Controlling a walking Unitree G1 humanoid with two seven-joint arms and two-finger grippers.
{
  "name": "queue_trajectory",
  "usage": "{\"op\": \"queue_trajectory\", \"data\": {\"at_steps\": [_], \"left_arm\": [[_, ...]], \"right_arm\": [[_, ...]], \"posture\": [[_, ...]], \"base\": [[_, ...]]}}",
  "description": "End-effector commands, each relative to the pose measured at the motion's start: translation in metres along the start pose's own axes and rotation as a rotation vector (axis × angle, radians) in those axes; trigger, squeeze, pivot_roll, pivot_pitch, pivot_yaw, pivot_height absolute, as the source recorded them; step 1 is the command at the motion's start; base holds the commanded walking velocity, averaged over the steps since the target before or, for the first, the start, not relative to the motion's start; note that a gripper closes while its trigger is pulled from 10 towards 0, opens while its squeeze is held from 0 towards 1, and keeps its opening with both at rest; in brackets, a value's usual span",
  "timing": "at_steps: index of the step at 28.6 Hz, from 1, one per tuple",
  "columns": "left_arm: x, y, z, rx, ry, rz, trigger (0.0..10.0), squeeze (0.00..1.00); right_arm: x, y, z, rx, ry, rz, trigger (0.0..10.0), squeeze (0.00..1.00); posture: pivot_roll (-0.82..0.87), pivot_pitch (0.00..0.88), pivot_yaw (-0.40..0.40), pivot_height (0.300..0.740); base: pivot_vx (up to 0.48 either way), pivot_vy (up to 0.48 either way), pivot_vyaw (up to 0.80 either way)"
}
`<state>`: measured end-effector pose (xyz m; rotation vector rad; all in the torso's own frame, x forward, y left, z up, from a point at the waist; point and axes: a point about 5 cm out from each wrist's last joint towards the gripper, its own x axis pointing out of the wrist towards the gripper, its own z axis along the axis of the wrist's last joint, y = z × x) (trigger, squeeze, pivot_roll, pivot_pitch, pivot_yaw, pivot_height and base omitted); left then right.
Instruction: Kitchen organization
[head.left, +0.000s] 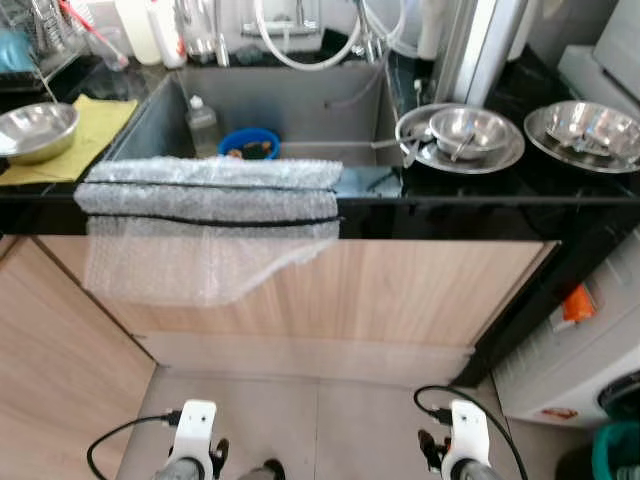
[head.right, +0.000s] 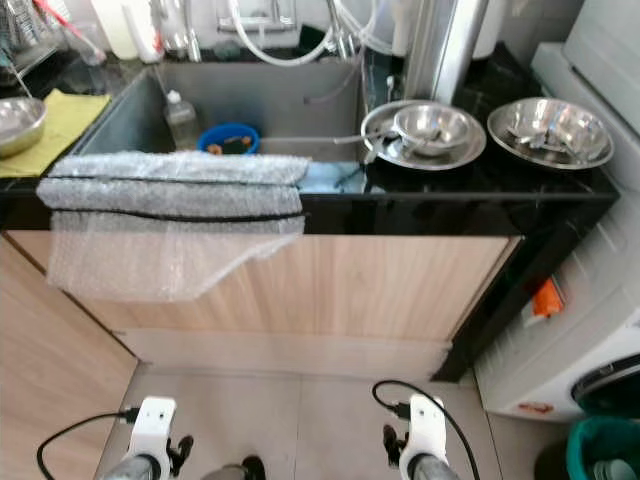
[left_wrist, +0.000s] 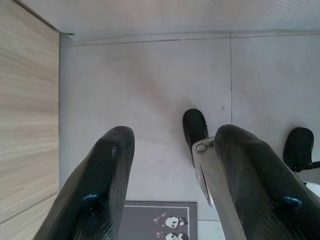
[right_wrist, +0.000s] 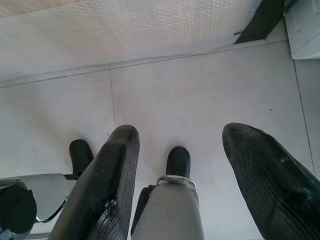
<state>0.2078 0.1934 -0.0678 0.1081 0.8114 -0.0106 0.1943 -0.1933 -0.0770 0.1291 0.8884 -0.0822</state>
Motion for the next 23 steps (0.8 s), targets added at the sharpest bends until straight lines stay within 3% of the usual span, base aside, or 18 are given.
{"op": "queue_trajectory", "data": {"at_steps": [1,7,23], "left_arm": [[0.0000,0.0015,-0.0006,0.015,0.007,0.006,10.0,0.00],[0.0000,0.0009,-0.0002,0.021,0.004,0.002,10.0,0.00],[0.0002,-0.0024,-0.0001,0.013,0.002,-0.010,10.0,0.00]], "right_arm": [[-0.0002,0.0008,-0.0017,0.013,0.003,0.000,10.0,0.00],[-0.0004,0.0004,-0.0024,0.010,0.004,0.001,10.0,0.00],[-0.0001,-0.0003,-0.0008,0.002,0.004,0.001,10.0,0.00]], "posture": [[0.02,0.113,0.033,0.740],[0.02,0.109,0.031,0.740],[0.02,0.125,0.025,0.740]], "base": [[0.386,0.000,0.00],[0.367,0.000,0.00],[0.000,0.000,0.00]]}}
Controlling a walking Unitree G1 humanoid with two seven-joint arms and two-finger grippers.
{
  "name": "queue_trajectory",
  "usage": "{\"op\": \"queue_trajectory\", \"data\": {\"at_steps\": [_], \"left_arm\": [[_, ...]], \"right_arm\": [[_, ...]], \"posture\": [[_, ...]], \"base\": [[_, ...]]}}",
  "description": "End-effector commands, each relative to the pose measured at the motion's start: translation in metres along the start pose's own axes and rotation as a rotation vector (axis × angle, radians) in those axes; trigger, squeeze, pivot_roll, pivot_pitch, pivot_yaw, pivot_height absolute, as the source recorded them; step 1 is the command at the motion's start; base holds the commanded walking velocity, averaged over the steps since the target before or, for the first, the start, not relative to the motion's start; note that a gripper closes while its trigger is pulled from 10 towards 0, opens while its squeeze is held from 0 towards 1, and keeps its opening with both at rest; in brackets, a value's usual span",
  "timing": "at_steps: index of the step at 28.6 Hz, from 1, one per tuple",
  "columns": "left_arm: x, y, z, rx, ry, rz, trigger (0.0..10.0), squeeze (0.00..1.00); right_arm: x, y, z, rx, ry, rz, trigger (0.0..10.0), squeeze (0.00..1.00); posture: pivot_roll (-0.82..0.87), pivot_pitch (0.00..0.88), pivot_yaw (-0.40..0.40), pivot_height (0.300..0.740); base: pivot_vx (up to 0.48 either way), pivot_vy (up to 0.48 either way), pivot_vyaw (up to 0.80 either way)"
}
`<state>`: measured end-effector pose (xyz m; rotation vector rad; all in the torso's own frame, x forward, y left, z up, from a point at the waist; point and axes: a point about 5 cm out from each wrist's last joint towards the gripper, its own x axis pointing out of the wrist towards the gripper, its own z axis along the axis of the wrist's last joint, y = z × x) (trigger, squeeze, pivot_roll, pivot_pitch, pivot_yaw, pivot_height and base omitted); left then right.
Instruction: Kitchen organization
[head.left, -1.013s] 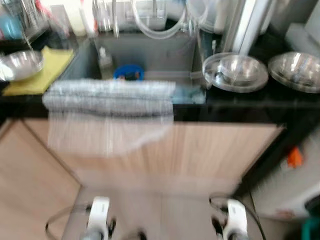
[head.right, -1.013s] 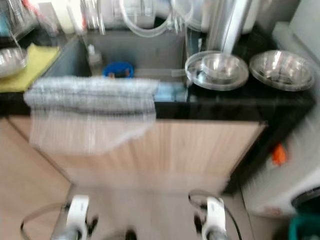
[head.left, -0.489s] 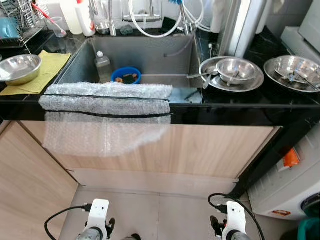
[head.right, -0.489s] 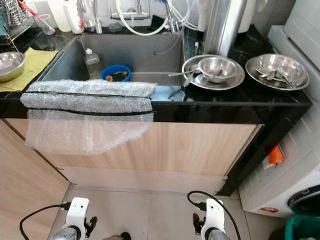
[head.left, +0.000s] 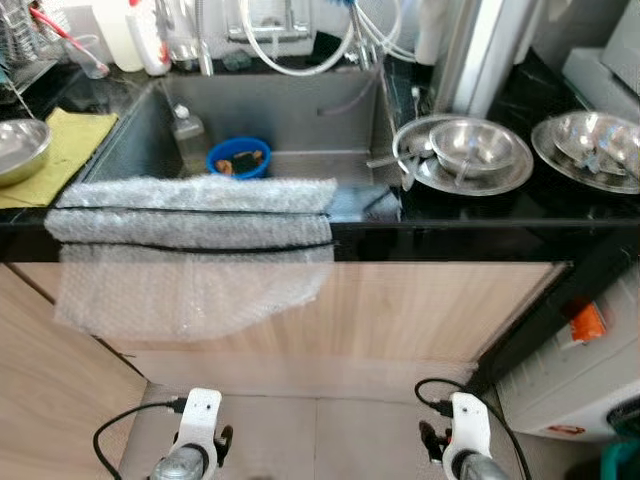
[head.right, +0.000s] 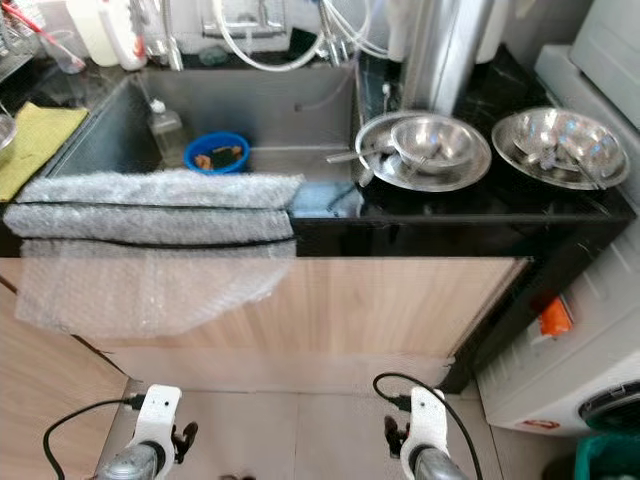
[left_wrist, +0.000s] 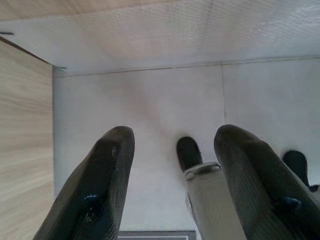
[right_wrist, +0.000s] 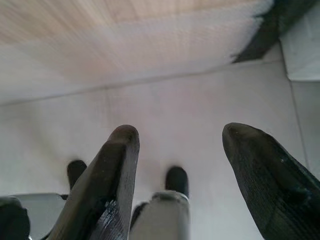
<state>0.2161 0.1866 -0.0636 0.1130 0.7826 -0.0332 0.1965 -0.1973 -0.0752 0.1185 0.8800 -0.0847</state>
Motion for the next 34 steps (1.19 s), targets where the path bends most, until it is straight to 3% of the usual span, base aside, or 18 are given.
{"op": "queue_trajectory", "data": {"at_steps": [1,27,34], "left_arm": [[-0.0027,0.0031,-0.0100,-0.003,0.034,0.005,10.0,0.00],[-0.0037,0.0039,-0.0139,-0.007,0.050,0.006,10.0,0.00],[-0.0037,0.0034,-0.0144,-0.008,0.053,0.005,10.0,0.00]], "right_arm": [[-0.0002,0.0030,-0.0040,0.010,0.013,0.006,10.0,0.00],[-0.0002,0.0025,-0.0037,0.004,0.014,0.008,10.0,0.00],[-0.0002,0.0026,-0.0038,0.002,0.015,0.010,10.0,0.00]], "posture": [[0.02,0.126,0.024,0.740],[0.02,0.126,0.023,0.740],[0.02,0.127,0.022,0.740]], "base": [[0.000,0.000,0.00],[0.205,0.000,0.00],[0.000,0.000,0.00]]}}
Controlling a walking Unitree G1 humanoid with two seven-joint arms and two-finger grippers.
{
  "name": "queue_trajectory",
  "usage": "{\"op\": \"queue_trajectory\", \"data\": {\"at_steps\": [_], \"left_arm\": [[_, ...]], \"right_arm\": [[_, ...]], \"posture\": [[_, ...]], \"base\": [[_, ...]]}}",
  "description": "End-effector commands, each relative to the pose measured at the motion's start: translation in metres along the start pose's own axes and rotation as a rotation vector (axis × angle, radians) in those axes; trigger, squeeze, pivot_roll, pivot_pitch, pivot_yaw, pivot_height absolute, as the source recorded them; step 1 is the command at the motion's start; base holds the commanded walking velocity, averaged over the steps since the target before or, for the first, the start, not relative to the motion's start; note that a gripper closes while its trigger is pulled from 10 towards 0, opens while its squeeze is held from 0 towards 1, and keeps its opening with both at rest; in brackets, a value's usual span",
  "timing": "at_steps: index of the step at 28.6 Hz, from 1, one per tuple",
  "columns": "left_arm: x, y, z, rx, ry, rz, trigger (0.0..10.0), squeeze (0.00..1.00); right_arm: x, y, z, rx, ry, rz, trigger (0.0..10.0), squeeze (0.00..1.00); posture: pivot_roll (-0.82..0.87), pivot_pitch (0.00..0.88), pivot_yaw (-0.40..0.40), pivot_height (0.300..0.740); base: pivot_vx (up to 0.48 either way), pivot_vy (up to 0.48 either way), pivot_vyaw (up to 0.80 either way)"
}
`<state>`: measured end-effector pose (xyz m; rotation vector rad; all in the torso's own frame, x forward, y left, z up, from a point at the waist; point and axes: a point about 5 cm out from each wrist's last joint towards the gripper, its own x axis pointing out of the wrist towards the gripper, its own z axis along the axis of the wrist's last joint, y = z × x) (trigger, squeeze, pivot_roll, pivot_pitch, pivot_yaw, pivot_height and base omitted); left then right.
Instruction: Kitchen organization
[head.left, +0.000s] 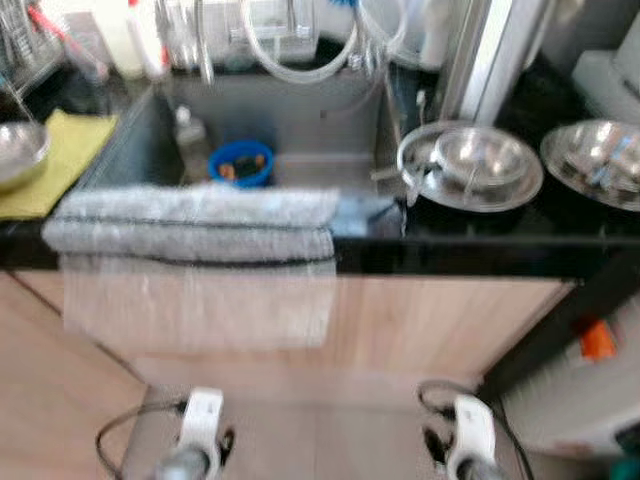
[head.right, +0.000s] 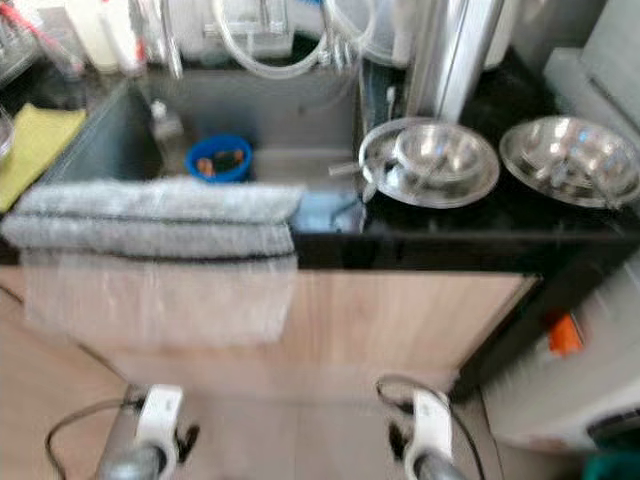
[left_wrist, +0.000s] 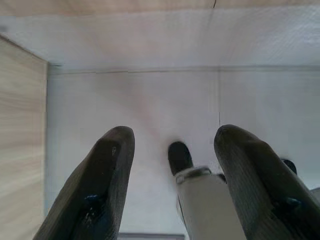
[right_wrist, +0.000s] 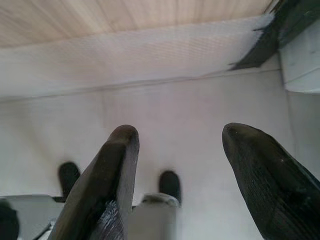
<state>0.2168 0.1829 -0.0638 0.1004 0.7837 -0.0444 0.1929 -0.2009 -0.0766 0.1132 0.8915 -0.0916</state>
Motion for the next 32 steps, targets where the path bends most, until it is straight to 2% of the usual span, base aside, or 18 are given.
{"op": "queue_trajectory", "data": {"at_steps": [1,11,27,32], "left_arm": [[-0.0044,0.0072,-0.0152,0.000,0.052,0.021,10.0,0.00],[-0.0046,0.0065,-0.0159,0.005,0.054,0.012,10.0,0.00],[-0.0046,0.0046,-0.0162,0.008,0.052,0.006,10.0,0.00],[-0.0049,0.0045,-0.0171,0.008,0.054,0.006,10.0,0.00]], "right_arm": [[0.0009,0.0067,-0.0006,0.003,0.005,0.019,10.0,0.00],[0.0009,0.0069,-0.0006,-0.004,0.008,0.023,10.0,0.00],[0.0009,0.0066,-0.0001,-0.005,0.005,0.024,10.0,0.00],[0.0010,0.0059,0.0005,-0.036,0.009,0.026,10.0,0.00]], "posture": [[0.02,0.126,0.021,0.740],[0.02,0.127,0.022,0.740],[0.02,0.126,0.021,0.740],[0.02,0.126,0.019,0.740]], "base": [[0.000,0.000,0.00],[0.000,0.000,0.00],[0.315,0.000,0.00],[0.317,0.000,0.00]]}}
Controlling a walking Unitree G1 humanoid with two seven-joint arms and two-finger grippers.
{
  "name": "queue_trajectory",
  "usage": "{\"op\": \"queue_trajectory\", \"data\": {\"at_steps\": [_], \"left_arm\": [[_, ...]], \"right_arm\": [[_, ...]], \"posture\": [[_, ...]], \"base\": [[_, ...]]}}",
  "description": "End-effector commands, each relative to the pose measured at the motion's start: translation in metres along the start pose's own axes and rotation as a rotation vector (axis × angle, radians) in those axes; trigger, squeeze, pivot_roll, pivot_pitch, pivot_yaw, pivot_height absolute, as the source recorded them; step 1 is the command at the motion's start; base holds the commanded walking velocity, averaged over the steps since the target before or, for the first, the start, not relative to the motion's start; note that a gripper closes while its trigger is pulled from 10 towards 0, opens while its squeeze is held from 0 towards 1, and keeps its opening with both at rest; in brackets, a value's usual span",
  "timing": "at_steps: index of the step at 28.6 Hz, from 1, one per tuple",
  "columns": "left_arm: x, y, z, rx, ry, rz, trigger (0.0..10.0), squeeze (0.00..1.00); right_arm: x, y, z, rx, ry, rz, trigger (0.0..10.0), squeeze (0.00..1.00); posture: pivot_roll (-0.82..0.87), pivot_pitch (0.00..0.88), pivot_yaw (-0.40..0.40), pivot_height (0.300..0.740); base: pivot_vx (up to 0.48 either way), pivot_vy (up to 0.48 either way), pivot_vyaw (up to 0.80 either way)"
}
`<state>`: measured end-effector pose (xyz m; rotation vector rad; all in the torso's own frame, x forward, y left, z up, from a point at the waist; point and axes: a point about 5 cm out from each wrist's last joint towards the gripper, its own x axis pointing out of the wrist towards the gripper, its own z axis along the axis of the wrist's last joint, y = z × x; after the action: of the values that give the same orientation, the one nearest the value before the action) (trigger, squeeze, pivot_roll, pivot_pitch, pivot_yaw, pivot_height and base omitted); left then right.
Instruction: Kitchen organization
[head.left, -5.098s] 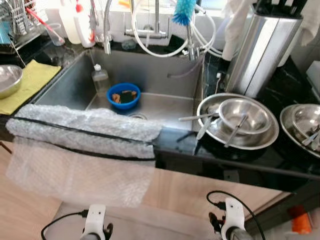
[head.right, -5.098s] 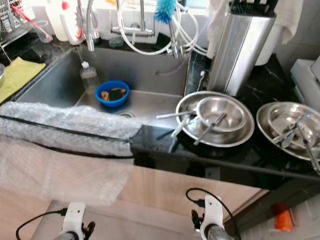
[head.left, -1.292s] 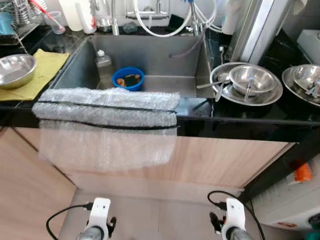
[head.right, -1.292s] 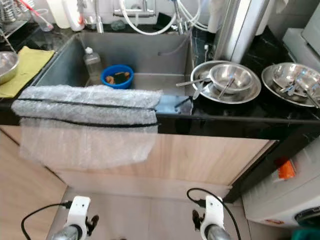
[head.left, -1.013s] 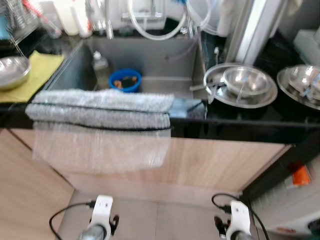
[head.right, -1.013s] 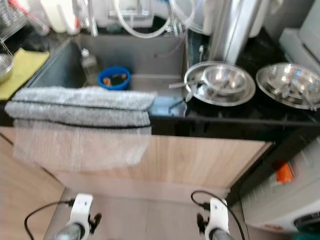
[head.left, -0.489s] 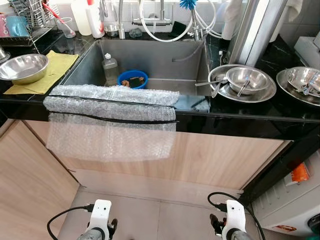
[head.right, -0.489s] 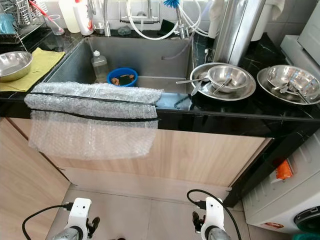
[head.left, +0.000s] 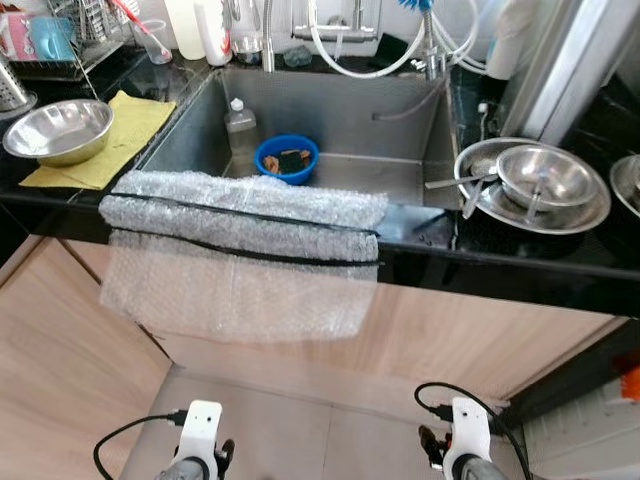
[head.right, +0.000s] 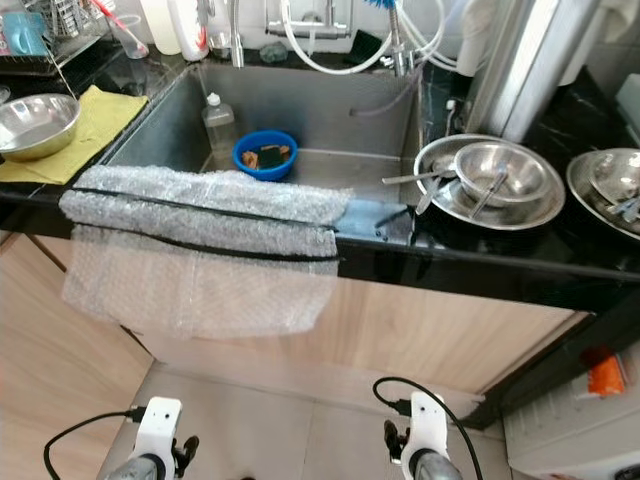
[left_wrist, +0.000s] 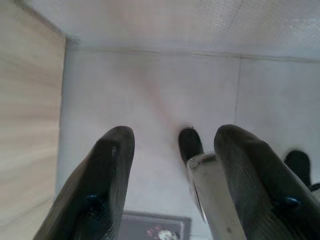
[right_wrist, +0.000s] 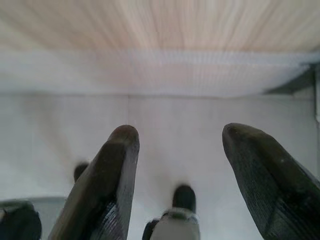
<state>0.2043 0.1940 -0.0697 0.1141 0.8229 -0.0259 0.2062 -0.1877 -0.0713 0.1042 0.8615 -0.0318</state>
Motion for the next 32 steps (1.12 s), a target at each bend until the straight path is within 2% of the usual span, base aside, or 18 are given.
{"op": "queue_trajectory", "data": {"at_steps": [1,28,32], "left_arm": [[-0.0002,-0.0051,-0.0030,0.003,0.014,-0.014,10.0,0.00],[-0.0002,-0.0051,-0.0031,0.004,0.014,-0.014,10.0,0.00],[-0.0007,-0.0097,-0.0056,-0.002,0.018,-0.039,10.0,0.00]], "right_arm": [[-0.0035,-0.0087,-0.0114,-0.003,0.038,-0.023,10.0,0.00],[-0.0035,-0.0087,-0.0114,-0.005,0.038,-0.023,10.0,0.00],[-0.0034,-0.0079,-0.0118,-0.018,0.046,-0.008,10.0,0.00]], "posture": [[0.02,0.126,0.018,0.740],[0.02,0.126,0.018,0.740],[0.02,0.126,0.018,0.740]], "base": [[0.319,0.000,0.00],[0.319,0.000,0.00],[0.000,0.000,0.00]]}}
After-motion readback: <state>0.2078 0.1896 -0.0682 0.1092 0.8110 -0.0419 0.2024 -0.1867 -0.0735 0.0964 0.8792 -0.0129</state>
